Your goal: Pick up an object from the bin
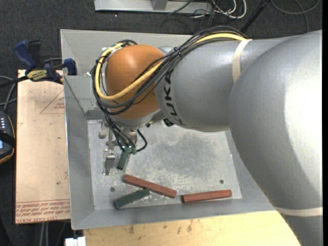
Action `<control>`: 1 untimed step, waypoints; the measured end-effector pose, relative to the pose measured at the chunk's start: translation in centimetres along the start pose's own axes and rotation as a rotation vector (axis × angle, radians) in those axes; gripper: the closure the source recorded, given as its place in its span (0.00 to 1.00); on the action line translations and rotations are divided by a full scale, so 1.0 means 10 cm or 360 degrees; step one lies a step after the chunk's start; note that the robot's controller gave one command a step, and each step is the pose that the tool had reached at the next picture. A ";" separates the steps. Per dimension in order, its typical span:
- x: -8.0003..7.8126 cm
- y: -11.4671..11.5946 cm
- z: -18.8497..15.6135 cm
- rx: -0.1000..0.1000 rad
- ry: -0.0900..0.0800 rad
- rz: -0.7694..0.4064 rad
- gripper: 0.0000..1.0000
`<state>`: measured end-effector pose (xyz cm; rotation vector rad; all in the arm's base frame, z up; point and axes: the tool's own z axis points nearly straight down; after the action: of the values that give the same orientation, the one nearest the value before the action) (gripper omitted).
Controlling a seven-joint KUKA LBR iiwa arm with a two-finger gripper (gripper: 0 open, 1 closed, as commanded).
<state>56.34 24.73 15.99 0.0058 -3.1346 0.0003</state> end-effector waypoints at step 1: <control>-0.01 0.00 -0.02 -0.0001 -0.0004 0.0002 0.00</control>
Offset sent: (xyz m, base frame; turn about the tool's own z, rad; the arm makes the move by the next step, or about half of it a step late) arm -0.0481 -0.0350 -0.0244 -0.1607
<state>56.41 24.69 16.19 0.0036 -3.1373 -0.0006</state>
